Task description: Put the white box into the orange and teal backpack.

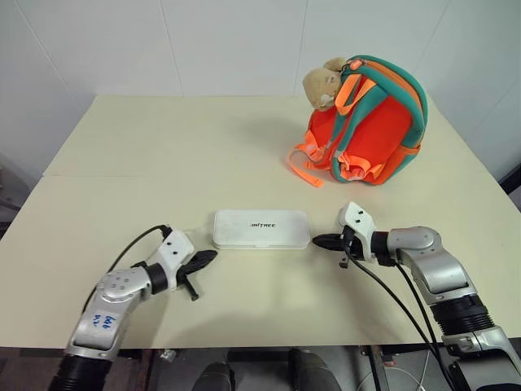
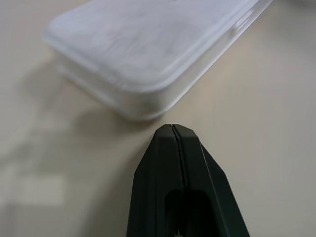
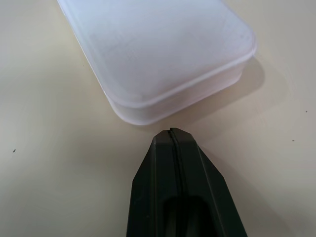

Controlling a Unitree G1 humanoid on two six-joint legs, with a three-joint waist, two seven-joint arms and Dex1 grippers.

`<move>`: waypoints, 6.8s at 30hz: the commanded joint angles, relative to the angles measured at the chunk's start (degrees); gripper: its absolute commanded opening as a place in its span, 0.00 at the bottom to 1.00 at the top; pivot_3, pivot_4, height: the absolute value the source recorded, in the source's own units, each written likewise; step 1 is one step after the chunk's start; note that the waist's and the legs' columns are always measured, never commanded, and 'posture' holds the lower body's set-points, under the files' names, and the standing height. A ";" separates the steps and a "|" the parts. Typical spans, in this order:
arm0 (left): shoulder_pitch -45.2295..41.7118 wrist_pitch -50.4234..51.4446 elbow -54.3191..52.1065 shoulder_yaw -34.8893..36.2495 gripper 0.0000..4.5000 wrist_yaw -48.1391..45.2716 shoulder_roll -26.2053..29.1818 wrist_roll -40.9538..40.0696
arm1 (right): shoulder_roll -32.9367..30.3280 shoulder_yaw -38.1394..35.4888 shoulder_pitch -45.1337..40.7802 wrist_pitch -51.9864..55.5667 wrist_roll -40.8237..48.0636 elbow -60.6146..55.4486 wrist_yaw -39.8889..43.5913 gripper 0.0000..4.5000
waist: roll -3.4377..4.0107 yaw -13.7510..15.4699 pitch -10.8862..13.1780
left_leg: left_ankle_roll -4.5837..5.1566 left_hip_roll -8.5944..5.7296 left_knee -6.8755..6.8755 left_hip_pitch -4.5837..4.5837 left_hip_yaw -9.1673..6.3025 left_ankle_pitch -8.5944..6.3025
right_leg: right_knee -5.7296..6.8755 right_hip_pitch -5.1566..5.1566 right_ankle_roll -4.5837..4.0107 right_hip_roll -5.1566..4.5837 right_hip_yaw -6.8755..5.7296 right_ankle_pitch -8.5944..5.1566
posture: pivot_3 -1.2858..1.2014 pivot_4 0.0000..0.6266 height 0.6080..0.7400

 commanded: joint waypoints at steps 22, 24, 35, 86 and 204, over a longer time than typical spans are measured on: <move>-8.30 1.48 4.68 2.94 0.00 3.02 -8.26 -4.70 | 0.78 0.36 -0.70 0.06 0.76 -1.46 -0.70 0.03 | -0.01 0.22 0.01 | -0.03 -0.03 -0.02 -0.18 -0.02 -0.02 | -0.11 -0.10 0.05 -0.04 -0.04 0.02 | 0.52 0.24 1.00; -8.11 1.77 4.56 2.69 0.00 3.07 -8.47 -4.67 | 0.86 0.39 -0.52 0.32 0.86 -1.84 -0.87 0.03 | -0.01 0.27 0.01 | -0.03 -0.03 0.00 -0.18 -0.03 -0.02 | -0.09 -0.10 0.05 -0.03 -0.04 0.02 | 0.52 0.24 1.00; -6.55 5.06 1.27 0.17 0.00 1.99 -8.49 -5.29 | -0.36 -0.31 1.82 3.64 2.37 -7.29 -0.40 0.03 | -0.01 0.40 0.01 | -0.03 -0.04 -0.01 -0.19 -0.03 -0.02 | -0.11 -0.09 0.05 -0.04 -0.04 0.02 | 0.52 0.24 1.00; -17.77 37.68 12.80 4.60 0.99 -17.72 11.32 -23.34 | -18.52 -12.35 -0.33 37.94 25.39 -13.75 4.35 1.00 | 0.02 1.42 0.03 | 0.06 -0.02 -0.02 -0.24 -0.02 -0.09 | -0.19 -0.09 0.01 -0.03 -0.09 -0.06 | 0.52 0.24 1.00; -7.86 56.63 5.46 19.97 0.31 -10.12 4.24 -40.47 | 8.45 -18.40 -40.83 -1.59 10.65 43.00 -26.66 1.00 | 0.02 -0.47 0.06 | -0.10 0.02 -0.17 -0.33 0.14 -0.07 | -0.02 -0.31 0.04 -0.04 -0.03 -0.07 | 0.52 0.24 1.00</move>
